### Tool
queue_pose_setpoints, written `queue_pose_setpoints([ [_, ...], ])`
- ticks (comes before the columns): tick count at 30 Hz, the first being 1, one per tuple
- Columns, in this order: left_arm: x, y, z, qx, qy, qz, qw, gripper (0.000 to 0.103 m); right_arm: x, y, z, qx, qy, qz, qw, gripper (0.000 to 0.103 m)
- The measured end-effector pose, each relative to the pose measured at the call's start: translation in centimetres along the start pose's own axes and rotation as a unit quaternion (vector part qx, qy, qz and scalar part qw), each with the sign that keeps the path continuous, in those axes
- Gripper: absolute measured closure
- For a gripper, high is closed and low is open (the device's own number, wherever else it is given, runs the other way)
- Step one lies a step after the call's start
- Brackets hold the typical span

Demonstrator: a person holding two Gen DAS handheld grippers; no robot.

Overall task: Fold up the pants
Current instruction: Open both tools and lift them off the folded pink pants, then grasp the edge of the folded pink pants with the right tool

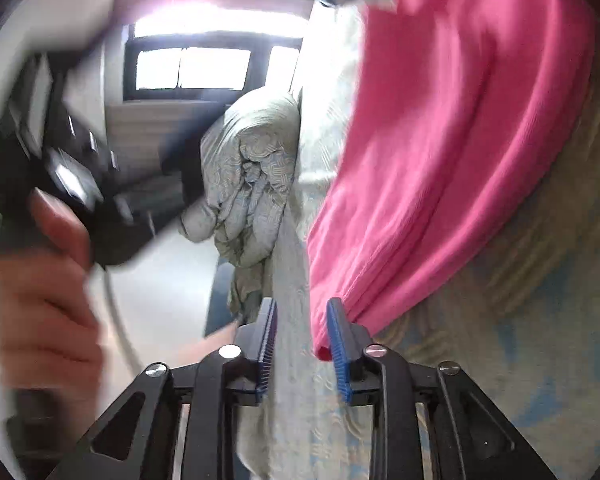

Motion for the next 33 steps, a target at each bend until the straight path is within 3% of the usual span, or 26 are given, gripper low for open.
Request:
queue_pose_setpoints([
  [2, 3.6, 1.8, -0.7, -0.022, 0.024, -0.003, 0.9995, 0.027, 1.0, 2.4, 1.5, 0.005, 0.004, 0.007, 1.0, 0.05],
  [5, 9.2, 2.9, -2.6, -0.05, 0.074, -0.002, 0.996, 0.027, 3.0, 5.1, 4.7, 0.013, 0.043, -0.024, 0.999, 0.041],
  [8, 12.8, 1.9, -4.9, -0.056, 0.087, 0.04, 0.9938, 0.027, 3.4, 6.3, 7.7, 0.039, 0.075, -0.073, 0.994, 0.032],
  [11, 14.6, 0.5, -6.6, -0.057, 0.092, 0.068, 0.9918, 0.027, 2.2, 6.5, 10.8, 0.082, 0.052, -0.087, 0.991, 0.032],
  [13, 15.4, -0.3, -7.0, -0.057, 0.103, 0.075, 0.9902, 0.027, 2.3, 5.6, 12.0, 0.091, 0.081, -0.095, 0.988, 0.032],
  [16, 16.3, -1.6, -7.5, -0.051, 0.129, 0.064, 0.9882, 0.027, 2.6, 2.5, 13.6, 0.142, 0.142, -0.154, 0.967, 0.032],
  [19, 16.4, -2.3, -7.7, -0.052, 0.125, 0.082, 0.9875, 0.027, 2.6, 1.4, 14.0, 0.177, 0.183, -0.208, 0.944, 0.032],
  [27, 15.9, -4.6, -8.0, -0.038, 0.112, 0.102, 0.9877, 0.027, 0.8, -1.8, 14.9, 0.216, 0.232, -0.255, 0.914, 0.034],
  [30, 15.5, -4.7, -8.1, -0.041, 0.102, 0.103, 0.9885, 0.027, 0.3, -3.1, 15.0, 0.237, 0.226, -0.241, 0.914, 0.053],
  [32, 15.4, -4.8, -8.1, -0.041, 0.1, 0.106, 0.9885, 0.027, 0.1, -3.3, 14.9, 0.244, 0.224, -0.24, 0.913, 0.089],
  [33, 15.4, -4.8, -8.1, -0.041, 0.1, 0.106, 0.9885, 0.027, -0.1, -3.6, 14.9, 0.249, 0.227, -0.247, 0.909, 0.093],
])
Point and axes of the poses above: each gripper's, at about its wrist camera, not at the fingertips, and y roughly against the way its jaws point, x to its left, z to its top, the point moved 3 cm from there along -y, roughly the way its jaws point, and after that the axes turned 13 degrees about z, right-handed, at the moved point
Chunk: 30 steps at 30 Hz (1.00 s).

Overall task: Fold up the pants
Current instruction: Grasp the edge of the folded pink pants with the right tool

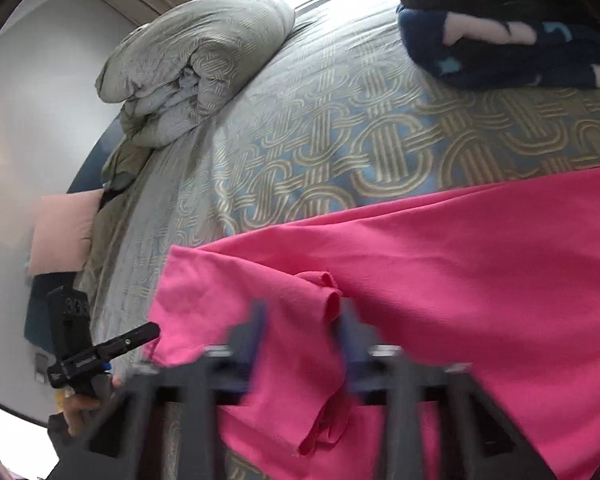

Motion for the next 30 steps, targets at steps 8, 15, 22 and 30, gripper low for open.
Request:
queue_pose_setpoints([
  [8, 0.0, 0.2, 0.1, 0.004, 0.004, -0.011, 0.9999, 0.027, 0.6, 0.9, 0.8, -0.026, 0.018, -0.007, 0.999, 0.1],
  [15, -0.5, 0.2, 0.1, 0.013, -0.001, -0.014, 0.9998, 0.027, 0.2, 2.3, 2.1, -0.04, 0.014, -0.017, 0.999, 0.1],
  [22, -1.6, 0.4, 0.3, 0.003, -0.012, -0.006, 0.9999, 0.027, -2.3, 2.3, 1.8, -0.03, -0.014, -0.037, 0.999, 0.099],
  [30, -3.9, 1.7, 3.2, -0.049, -0.052, 0.01, 0.9974, 0.056, -3.9, 1.9, 0.8, -0.044, -0.021, -0.071, 0.996, 0.095],
])
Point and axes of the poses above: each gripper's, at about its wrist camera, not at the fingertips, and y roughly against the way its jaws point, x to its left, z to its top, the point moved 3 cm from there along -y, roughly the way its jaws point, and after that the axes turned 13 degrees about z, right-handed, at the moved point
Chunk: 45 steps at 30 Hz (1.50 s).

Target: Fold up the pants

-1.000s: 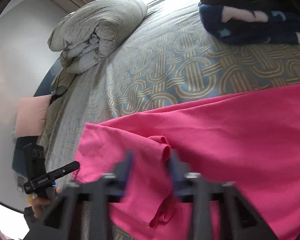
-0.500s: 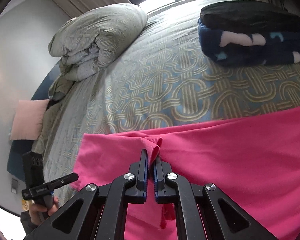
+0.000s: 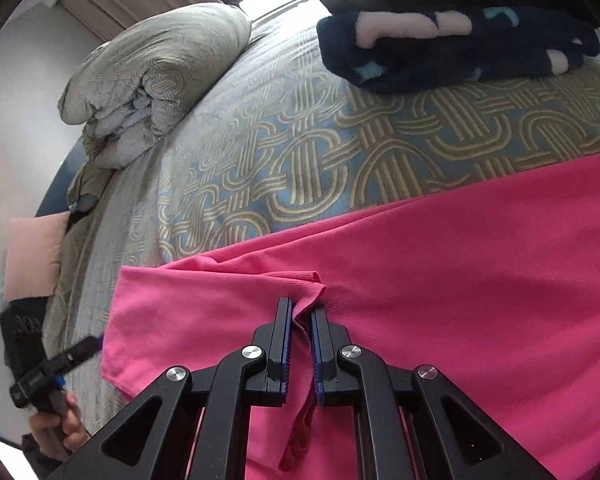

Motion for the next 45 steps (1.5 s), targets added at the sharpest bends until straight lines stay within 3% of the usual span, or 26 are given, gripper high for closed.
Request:
queue_pose_setpoints([
  [1, -0.6, -0.2, 0.3, -0.004, -0.01, -0.001, 0.9999, 0.067, 0.3, 0.2, 0.0, -0.003, 0.009, -0.017, 1.0, 0.094],
  [2, -1.0, -0.3, 0.4, -0.004, -0.016, -0.007, 0.9998, 0.07, 0.6, 0.5, -0.1, -0.006, 0.016, -0.035, 0.999, 0.091],
  [5, -2.2, -1.4, 0.3, -0.003, -0.036, -0.003, 0.9994, 0.07, 1.3, 2.4, -0.1, -0.038, 0.031, -0.091, 0.995, 0.077],
  [7, -2.2, -2.5, -0.2, 0.007, -0.037, 0.004, 0.9993, 0.07, 2.0, 4.1, -0.4, -0.071, 0.04, -0.11, 0.991, 0.076],
  [9, -1.7, -3.3, -0.8, 0.015, -0.031, 0.001, 0.9994, 0.07, 3.0, 5.7, -1.4, -0.114, 0.028, -0.076, 0.99, 0.074],
  [10, -1.3, -3.1, -1.1, 0.009, -0.024, -0.002, 0.9997, 0.07, 3.7, 5.7, -2.1, -0.114, 0.022, -0.047, 0.992, 0.074],
  [12, -0.9, -3.1, -1.4, 0.004, -0.013, -0.011, 0.9998, 0.07, 5.1, 4.4, -3.4, -0.089, 0.038, -0.036, 0.995, 0.074],
  [15, -0.6, -3.1, -1.7, 0.001, -0.014, -0.018, 0.9997, 0.07, 5.3, 1.7, -4.9, -0.064, 0.059, -0.074, 0.993, 0.079],
  [16, -0.5, -3.2, -1.7, 0.001, -0.016, -0.023, 0.9996, 0.07, 4.4, 0.6, -5.4, -0.049, 0.049, -0.089, 0.994, 0.085],
  [19, -0.2, -3.1, -2.1, -0.008, -0.022, -0.033, 0.9992, 0.07, 2.7, 0.7, -6.0, -0.076, 0.03, -0.079, 0.994, 0.098],
  [22, -0.4, -3.1, -2.6, -0.024, -0.042, -0.023, 0.9986, 0.07, 2.8, 0.7, -5.9, -0.074, 0.031, -0.088, 0.993, 0.098],
  [25, -0.7, -2.6, -1.9, -0.005, -0.037, -0.007, 0.9993, 0.07, 3.1, 0.9, -5.8, -0.074, 0.028, -0.093, 0.992, 0.097],
  [28, -2.2, -0.2, -1.3, 0.008, -0.042, 0.014, 0.999, 0.07, 3.8, 2.1, -6.0, -0.076, -0.013, -0.052, 0.996, 0.083],
  [29, -3.2, 0.9, -1.3, -0.001, -0.056, 0.016, 0.9983, 0.066, 4.0, 3.5, -6.5, -0.09, -0.028, -0.028, 0.995, 0.078],
  [30, -4.7, 2.3, -1.4, -0.015, -0.081, 0.024, 0.9963, 0.056, 3.9, 4.7, -6.8, -0.107, -0.037, -0.014, 0.994, 0.073],
  [31, -6.1, 3.3, -1.5, -0.027, -0.1, 0.033, 0.994, 0.044, 3.6, 6.0, -7.3, -0.126, -0.046, -0.008, 0.991, 0.052],
  [32, -7.5, 4.2, -1.7, -0.038, -0.115, 0.038, 0.9919, 0.041, 2.9, 7.8, -7.8, -0.148, -0.062, -0.007, 0.987, 0.03],
  [33, -8.8, 4.8, -1.8, -0.046, -0.127, 0.035, 0.9901, 0.039, 2.2, 9.3, -8.4, -0.166, -0.076, -0.001, 0.983, 0.025],
  [37, -16.5, 5.7, -3.5, -0.041, -0.18, -0.006, 0.9829, 0.033, -3.2, 15.7, -10.5, -0.223, -0.176, 0.056, 0.957, 0.024],
  [40, -21.8, 4.3, -4.8, -0.022, -0.205, -0.028, 0.9782, 0.03, -9.5, 20.6, -12.7, -0.267, -0.287, 0.105, 0.914, 0.024],
  [42, -24.7, 3.1, -5.8, -0.006, -0.213, -0.037, 0.9764, 0.03, -12.7, 22.8, -14.0, -0.285, -0.33, 0.122, 0.892, 0.024],
  [45, -29.5, 1.0, -7.6, 0.012, -0.231, -0.049, 0.9716, 0.03, -16.6, 25.6, -15.4, -0.308, -0.36, 0.128, 0.872, 0.024],
])
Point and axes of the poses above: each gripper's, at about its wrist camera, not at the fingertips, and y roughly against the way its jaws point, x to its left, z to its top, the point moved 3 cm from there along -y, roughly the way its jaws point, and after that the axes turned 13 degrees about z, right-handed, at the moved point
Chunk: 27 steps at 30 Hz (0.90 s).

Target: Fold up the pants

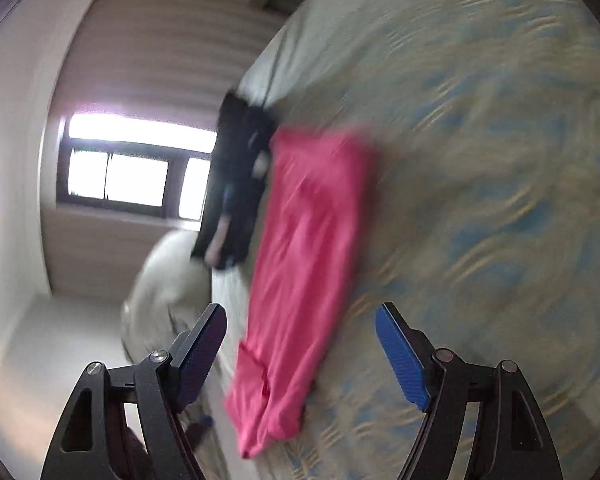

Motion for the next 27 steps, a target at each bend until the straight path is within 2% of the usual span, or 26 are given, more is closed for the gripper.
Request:
queue_pose_setpoints([
  [4, -5.7, -3.4, 0.3, 0.019, -0.048, 0.008, 0.9986, 0.03, -1.4, 0.6, 2.4, 0.004, -0.025, 0.024, 0.999, 0.024],
  [8, -8.9, -5.2, 0.8, 0.014, -0.072, 0.028, 0.9969, 0.03, -0.9, -1.2, 4.0, 0.033, -0.024, 0.027, 0.999, 0.024],
  [11, -10.6, -6.1, 1.5, -0.005, -0.101, 0.062, 0.993, 0.03, -0.8, -3.1, 4.9, 0.044, -0.02, -0.007, 0.999, 0.024],
  [13, -11.7, -6.9, 1.7, -0.003, -0.122, 0.07, 0.9901, 0.03, -0.6, -4.0, 5.5, 0.041, -0.018, -0.031, 0.999, 0.024],
  [18, -12.8, -8.4, 1.2, 0.005, -0.139, 0.06, 0.9885, 0.03, 0.5, -7.1, 6.5, 0.079, 0.02, -0.064, 0.995, 0.024],
  [24, -12.6, -9.0, 0.6, 0.0, -0.148, 0.057, 0.9874, 0.029, 0.2, -9.3, 7.6, 0.096, 0.018, -0.045, 0.994, 0.023],
  [25, -12.8, -8.9, 0.7, 0.0, -0.147, 0.057, 0.9876, 0.029, 0.2, -9.6, 7.7, 0.101, 0.021, -0.04, 0.994, 0.029],
  [26, -13.0, -9.1, 0.9, 0.0, -0.145, 0.055, 0.988, 0.029, 0.3, -9.9, 7.7, 0.108, 0.024, -0.038, 0.993, 0.053],
  [27, -13.2, -9.0, 1.1, -0.001, -0.143, 0.049, 0.9886, 0.029, 0.1, -10.2, 7.6, 0.119, 0.022, -0.038, 0.992, 0.071],
])
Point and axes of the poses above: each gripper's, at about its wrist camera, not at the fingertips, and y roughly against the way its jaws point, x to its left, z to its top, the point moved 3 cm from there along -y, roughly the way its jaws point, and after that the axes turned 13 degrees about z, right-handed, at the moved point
